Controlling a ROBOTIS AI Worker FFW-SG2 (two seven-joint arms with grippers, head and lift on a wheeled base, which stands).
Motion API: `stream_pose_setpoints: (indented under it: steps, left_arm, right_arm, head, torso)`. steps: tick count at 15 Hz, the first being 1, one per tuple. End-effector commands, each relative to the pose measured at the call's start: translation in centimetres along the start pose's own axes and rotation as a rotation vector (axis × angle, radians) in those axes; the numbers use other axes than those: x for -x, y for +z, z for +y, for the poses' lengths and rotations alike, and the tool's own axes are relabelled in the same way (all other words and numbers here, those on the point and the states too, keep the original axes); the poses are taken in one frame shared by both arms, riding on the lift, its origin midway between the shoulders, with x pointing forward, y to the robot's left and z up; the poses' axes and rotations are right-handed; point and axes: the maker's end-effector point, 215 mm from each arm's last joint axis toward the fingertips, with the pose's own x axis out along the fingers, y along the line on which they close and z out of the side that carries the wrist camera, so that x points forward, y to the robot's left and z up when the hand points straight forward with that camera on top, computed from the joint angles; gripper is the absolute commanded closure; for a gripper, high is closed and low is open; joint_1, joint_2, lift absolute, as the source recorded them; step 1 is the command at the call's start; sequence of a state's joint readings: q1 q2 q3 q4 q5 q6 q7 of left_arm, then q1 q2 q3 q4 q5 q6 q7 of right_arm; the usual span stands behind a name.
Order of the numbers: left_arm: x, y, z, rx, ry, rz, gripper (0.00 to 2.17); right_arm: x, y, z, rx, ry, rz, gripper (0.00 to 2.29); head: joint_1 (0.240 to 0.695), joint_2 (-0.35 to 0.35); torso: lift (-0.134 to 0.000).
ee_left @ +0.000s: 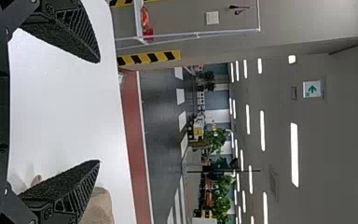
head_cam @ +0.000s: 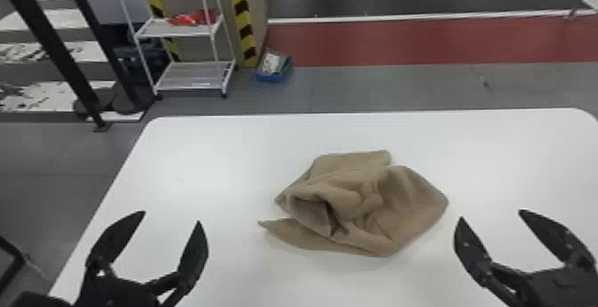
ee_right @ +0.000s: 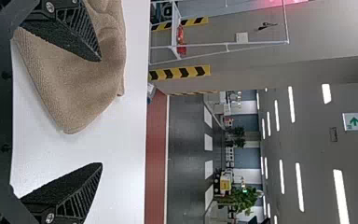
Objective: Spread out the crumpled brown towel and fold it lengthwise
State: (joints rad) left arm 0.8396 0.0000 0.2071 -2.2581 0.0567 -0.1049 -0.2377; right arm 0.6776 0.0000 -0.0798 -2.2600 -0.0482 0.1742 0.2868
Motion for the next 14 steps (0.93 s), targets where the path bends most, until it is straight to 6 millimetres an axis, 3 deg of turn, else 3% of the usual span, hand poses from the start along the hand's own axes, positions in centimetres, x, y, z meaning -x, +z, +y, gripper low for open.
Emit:
stream_pose_setpoints:
  steps: [1, 14]
  left_arm:
    - [0.00, 0.01, 0.01, 0.002, 0.002, 0.000, 0.12]
    - [0.06, -0.22, 0.01, 0.003, 0.002, 0.004, 0.12]
  right_arm:
    - [-0.03, 0.03, 0.00, -0.001, 0.000, -0.001, 0.09]
    - [0.00, -0.12, 0.07, -0.001, 0.001, 0.001, 0.09]
  head:
    - [0.695, 0.110]
    - [0.695, 0.112]
  torso:
    - [-0.124]
    - [-0.124]
